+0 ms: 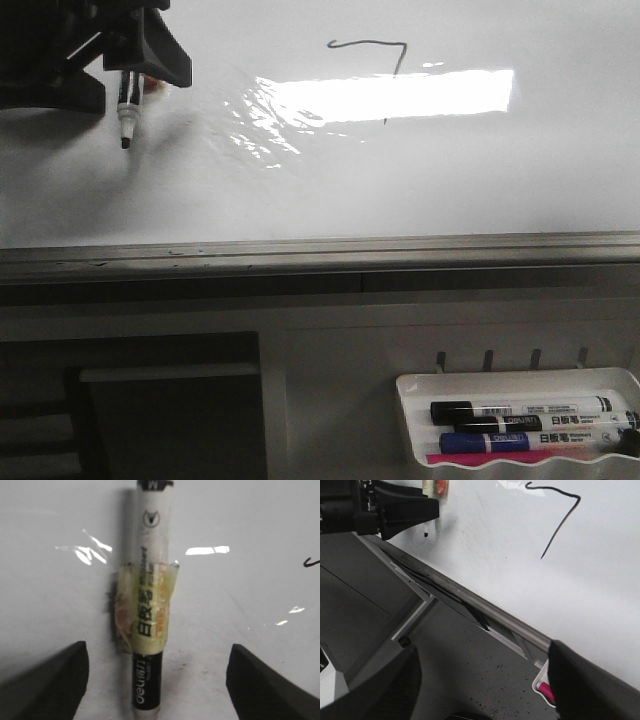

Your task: Write number 7 on whiteboard

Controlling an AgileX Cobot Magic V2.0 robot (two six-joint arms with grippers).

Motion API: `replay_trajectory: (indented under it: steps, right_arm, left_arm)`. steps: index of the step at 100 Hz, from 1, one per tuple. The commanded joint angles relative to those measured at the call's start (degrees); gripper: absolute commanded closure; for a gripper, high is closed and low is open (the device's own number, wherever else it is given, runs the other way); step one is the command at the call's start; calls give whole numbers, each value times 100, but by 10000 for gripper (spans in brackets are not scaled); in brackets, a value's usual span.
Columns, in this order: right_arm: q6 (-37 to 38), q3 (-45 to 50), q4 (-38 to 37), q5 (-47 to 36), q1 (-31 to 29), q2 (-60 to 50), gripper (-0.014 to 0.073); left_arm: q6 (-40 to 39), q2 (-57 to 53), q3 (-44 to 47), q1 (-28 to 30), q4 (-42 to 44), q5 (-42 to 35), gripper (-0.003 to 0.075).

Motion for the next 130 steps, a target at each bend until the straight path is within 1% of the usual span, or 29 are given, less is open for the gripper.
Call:
replay_trajectory:
  steps: [1,22,29,36,40,44,48,50,51,55,58,62,65,67,70,83,99,115,130]
  right_arm:
    - [-81,-133,304,-146,-51,-125,125]
    - [-73,-133,560,-484,-51,-337,129]
    - [-73,-133,654,-661,-51,-472,176]
    - [-73,-130,682,-835,-51,-635,269]
    - [-73,-130,682,-927,-51,-726,344]
    - [-73,-120,698,-1049,-51,-828,429]
    - [-73,-74,724,-1178,-51,-929,520]
    - [-73,-54,722,-1262,-51,-999,552]
    - [-73,-32,722,-1289,-51,-1049,584]
    - [-73,66,722,-1495,-51,-1180,666]
    - [-73,152,756,-1642,-51,-1328,659]
    - [-73,304,799,-1848,-51,-1487,656]
    - [-73,426,838,-1983,-51,-1658,655]
    - [-73,526,868,-2089,-51,-1730,656]
    - [-96,667,879,-2228,-51,-1921,656]
    - [-400,1377,879,-2724,-51,-2709,656]
    - [-564,2233,879,-3067,-51,-3890,657]
    - [-564,2984,879,-3272,-51,-5059,657]
    - [-564,3525,855,-3385,-51,-5742,657]
  left_arm:
    - [14,-448,-163,8,363,-128,171]
    - [14,-1413,-108,8,920,61,174]
    - [14,-1748,-108,8,1118,141,174]
    - [14,-2067,-108,8,1251,252,174]
    - [14,-2222,-108,8,1319,302,179]
    - [14,-2429,-108,8,1367,348,206]
    - [14,-2585,-108,8,1443,399,265]
    - [14,-2632,-108,8,1505,426,286]
    - [14,-2679,-108,8,1551,433,297]
    - [14,-2833,-108,8,1639,501,392]
    - [14,-2927,-108,8,1700,544,438]
    - [14,-3065,-99,8,1748,634,555]
    - [14,-3152,-99,8,1795,697,607]
    - [14,-3217,-97,8,1807,746,677]
    - [14,-3302,-69,8,1823,774,743]
    - [28,-3732,292,8,1841,696,741]
    - [65,-4417,1168,8,1841,-8,741]
    - [65,-5415,2097,8,1841,-544,741]
    - [65,-6305,2663,8,1795,-592,741]
